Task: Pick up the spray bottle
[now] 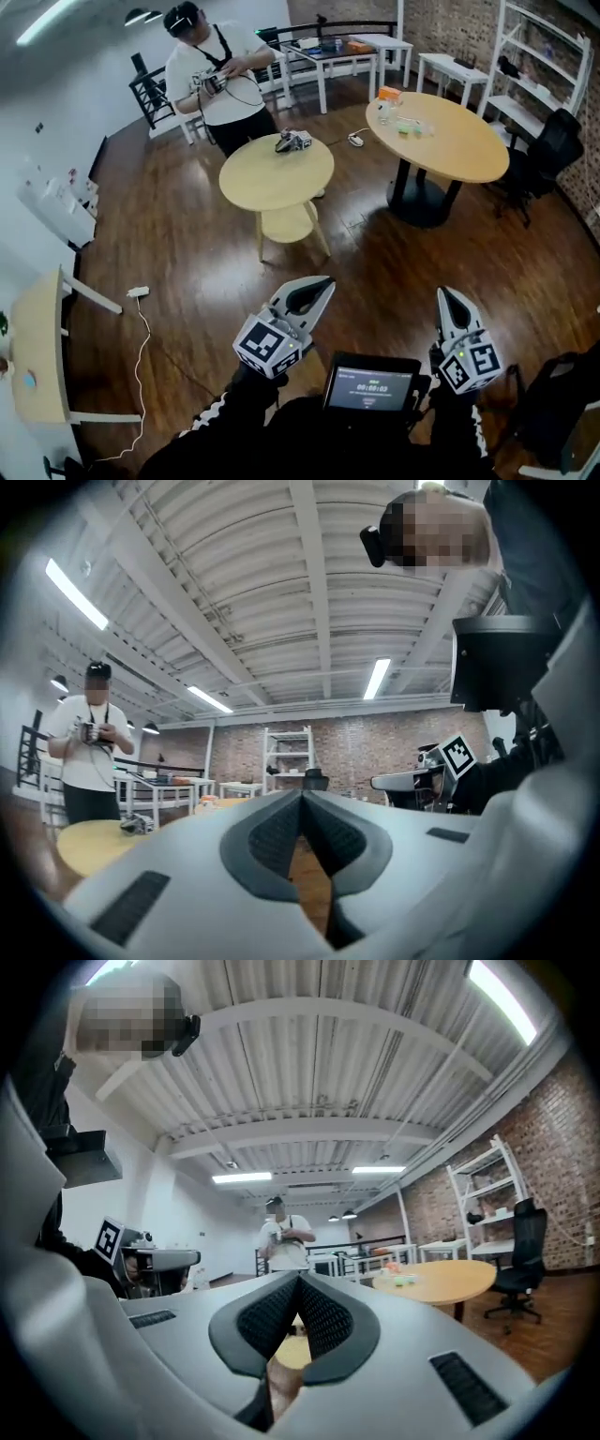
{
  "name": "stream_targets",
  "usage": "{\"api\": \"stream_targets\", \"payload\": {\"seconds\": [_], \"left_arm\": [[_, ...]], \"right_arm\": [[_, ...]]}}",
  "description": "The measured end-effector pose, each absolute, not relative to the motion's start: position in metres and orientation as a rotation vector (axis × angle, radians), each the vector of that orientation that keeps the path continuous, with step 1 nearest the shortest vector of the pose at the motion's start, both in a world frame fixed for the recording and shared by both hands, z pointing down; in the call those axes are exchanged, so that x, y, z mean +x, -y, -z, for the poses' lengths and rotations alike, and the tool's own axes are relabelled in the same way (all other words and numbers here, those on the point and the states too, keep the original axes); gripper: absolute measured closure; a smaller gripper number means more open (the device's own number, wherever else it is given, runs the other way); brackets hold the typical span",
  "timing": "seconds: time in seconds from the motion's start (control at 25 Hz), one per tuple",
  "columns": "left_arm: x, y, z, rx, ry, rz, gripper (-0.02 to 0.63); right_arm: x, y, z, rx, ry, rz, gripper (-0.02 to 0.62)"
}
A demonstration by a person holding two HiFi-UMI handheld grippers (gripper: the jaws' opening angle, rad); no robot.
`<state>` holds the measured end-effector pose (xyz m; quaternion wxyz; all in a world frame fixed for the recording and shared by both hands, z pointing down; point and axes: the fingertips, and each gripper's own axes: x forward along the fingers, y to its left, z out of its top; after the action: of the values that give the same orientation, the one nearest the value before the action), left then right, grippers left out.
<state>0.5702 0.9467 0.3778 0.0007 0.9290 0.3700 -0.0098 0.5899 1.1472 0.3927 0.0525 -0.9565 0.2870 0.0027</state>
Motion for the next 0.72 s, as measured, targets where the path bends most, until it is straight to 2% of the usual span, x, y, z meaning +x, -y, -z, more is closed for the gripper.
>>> {"api": "stream_targets", "payload": {"seconds": [0.4,0.56,0.72], "left_arm": [[0.55,-0.634,-0.386,3.089,-0.298,0.026,0.592],[0.511,-0.517,-0.394,3.087,0.037,0.045,0.592],[0.445,-0.38,-0.406,3.042,0.352,0.04,0.592]], "right_arm": [[0.66,-0.813,-0.397,-2.581,-1.597,0.041,0.58],[0.67,-0.681,-0.407,-2.441,-1.816,0.051,0.58],[0.637,-0.519,-0.415,-2.268,-2.038,0.079,0.58]]}}
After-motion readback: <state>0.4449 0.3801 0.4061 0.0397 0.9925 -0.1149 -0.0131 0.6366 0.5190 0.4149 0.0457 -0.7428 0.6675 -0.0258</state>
